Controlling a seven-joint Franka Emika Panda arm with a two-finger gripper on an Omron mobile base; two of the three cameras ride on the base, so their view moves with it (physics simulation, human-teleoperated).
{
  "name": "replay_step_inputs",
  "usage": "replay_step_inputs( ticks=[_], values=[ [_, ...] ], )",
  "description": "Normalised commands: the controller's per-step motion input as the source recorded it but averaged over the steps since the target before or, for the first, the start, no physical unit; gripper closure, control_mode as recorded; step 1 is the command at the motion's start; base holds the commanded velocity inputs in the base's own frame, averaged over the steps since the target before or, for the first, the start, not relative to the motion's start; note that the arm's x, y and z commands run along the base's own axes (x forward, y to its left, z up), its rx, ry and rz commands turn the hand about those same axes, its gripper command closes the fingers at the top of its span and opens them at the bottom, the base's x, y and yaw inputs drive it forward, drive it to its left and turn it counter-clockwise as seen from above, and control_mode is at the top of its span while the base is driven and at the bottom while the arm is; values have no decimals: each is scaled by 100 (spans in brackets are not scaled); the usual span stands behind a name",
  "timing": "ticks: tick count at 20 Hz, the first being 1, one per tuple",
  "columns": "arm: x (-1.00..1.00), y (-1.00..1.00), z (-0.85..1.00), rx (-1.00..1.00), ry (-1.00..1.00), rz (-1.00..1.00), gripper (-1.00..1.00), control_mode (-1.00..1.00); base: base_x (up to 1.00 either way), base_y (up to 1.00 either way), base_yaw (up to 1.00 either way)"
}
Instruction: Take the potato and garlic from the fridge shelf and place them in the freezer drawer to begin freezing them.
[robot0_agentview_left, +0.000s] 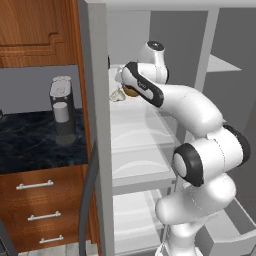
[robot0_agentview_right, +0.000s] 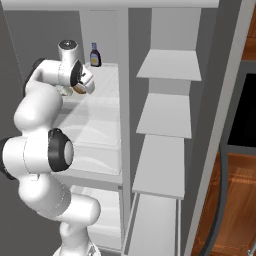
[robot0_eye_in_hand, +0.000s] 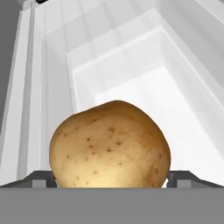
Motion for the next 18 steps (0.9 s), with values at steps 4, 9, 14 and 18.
replay_step_inputs(
  ticks=[4, 9, 14, 18],
  values=[
    [-100, -79, 58, 9, -16, -9, 100, -100, 0, 0, 0],
    [-100, -60, 17, 5, -13, -5, 100, -100, 0, 0, 0],
    [-100, -35, -4, 3, -7, -1, 100, -100, 0, 0, 0],
    [-96, 4, -39, -3, 3, -3, 100, -100, 0, 0, 0]
  ],
)
